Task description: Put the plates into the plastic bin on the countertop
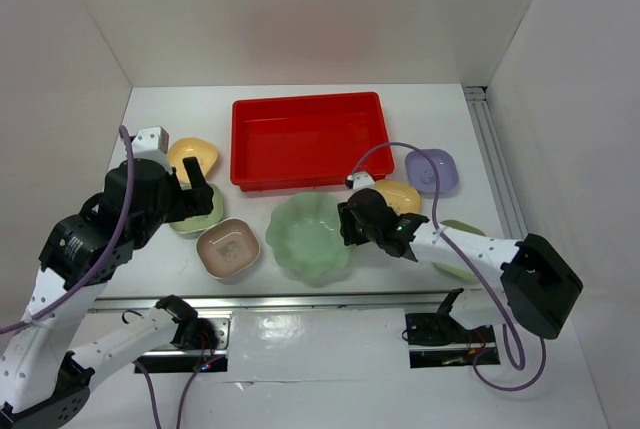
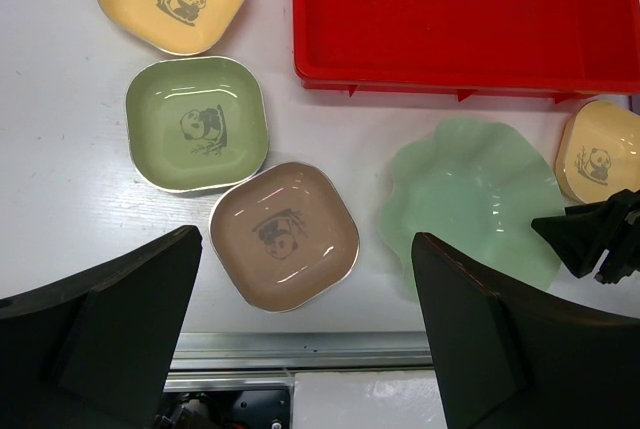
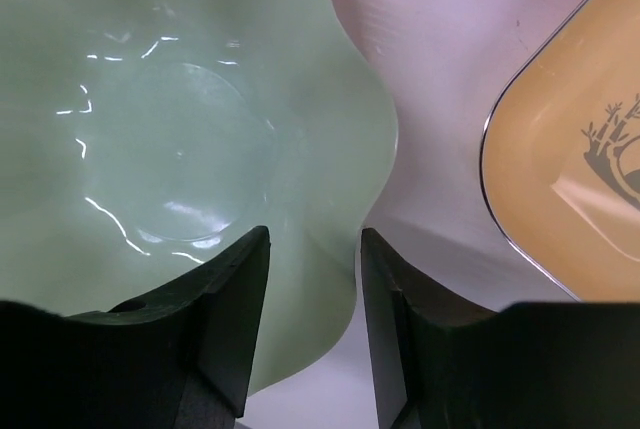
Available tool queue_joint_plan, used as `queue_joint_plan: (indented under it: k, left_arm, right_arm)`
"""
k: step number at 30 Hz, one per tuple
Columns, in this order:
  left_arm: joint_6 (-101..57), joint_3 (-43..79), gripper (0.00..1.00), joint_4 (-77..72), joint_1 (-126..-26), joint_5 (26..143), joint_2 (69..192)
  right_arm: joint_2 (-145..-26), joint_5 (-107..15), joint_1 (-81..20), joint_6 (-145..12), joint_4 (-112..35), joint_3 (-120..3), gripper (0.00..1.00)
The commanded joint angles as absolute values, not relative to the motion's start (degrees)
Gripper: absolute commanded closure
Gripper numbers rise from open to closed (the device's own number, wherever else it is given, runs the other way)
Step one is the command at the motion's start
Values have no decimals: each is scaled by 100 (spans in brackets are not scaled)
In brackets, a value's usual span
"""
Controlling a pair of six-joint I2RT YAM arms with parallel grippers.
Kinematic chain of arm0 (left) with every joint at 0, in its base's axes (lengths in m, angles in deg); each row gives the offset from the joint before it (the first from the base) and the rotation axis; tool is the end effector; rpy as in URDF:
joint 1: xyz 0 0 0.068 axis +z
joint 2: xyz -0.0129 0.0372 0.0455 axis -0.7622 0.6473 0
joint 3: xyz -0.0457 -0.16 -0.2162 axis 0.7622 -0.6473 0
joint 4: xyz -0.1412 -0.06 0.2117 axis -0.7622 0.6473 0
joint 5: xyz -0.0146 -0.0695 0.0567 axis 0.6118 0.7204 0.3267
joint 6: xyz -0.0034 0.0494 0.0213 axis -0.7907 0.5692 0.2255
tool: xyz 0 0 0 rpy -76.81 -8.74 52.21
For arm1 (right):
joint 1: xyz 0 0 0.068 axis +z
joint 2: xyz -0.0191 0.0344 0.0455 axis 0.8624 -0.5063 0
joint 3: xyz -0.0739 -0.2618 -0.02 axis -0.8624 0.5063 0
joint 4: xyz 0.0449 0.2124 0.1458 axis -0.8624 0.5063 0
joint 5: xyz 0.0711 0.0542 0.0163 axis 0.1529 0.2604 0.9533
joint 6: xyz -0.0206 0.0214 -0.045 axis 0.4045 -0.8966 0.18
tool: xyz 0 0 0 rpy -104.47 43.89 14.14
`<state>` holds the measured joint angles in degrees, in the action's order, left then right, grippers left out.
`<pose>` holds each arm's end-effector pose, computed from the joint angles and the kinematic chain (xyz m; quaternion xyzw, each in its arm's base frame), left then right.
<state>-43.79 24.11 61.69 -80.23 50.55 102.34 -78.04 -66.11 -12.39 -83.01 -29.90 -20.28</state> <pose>0.1039 -0.0434 0.4308 -0.1287 0.8453 -0.0902 0.5106 0.1793 0.1820 0.1930 -0.1473 0.9087 0.1347 0.3666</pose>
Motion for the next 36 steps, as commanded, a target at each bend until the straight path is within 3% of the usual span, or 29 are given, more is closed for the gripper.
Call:
queue_joint_plan:
  k: [1, 6, 8, 10, 16, 27, 32, 36]
  left_arm:
    - [-4297, 2463, 0, 6036, -8042, 5080, 10217]
    - [-4297, 2463, 0, 6036, -8042, 5080, 10217]
    - [-4297, 2515, 0, 6036, -8042, 5080, 10217]
    - [-4297, 2515, 0, 6036, -8042, 5080, 10217]
    - [-4297, 2568, 0, 6036, -8042, 5080, 10269]
    - [-4297, 2621, 0, 6036, -8042, 5027, 10322]
    - [-4297, 2569, 0, 6036, -8042, 5141, 10375]
    - [-4349, 2568, 0, 5922, -8042, 5334, 10375]
  right_arm:
    - [-7975, -6561, -1326, -8301, -3437, -2007, 51]
    - [-8099, -6561, -1327, -8301, -3437, -2007, 53]
    - [-8160, -6622, -1327, -8353, -3437, -2007, 58]
    - [-8160, -6623, -1327, -8354, -3437, -2007, 75]
    - [-7871, -7000, -1327, -8617, -2797, -2253, 100]
    - [-6703, -6579, -922, -8125, -626, -3527, 100]
    - [-6087, -6342, -922, -7993, -887, -3773, 100]
    - [-5858, -6342, -1326, -7993, -2054, -3625, 100]
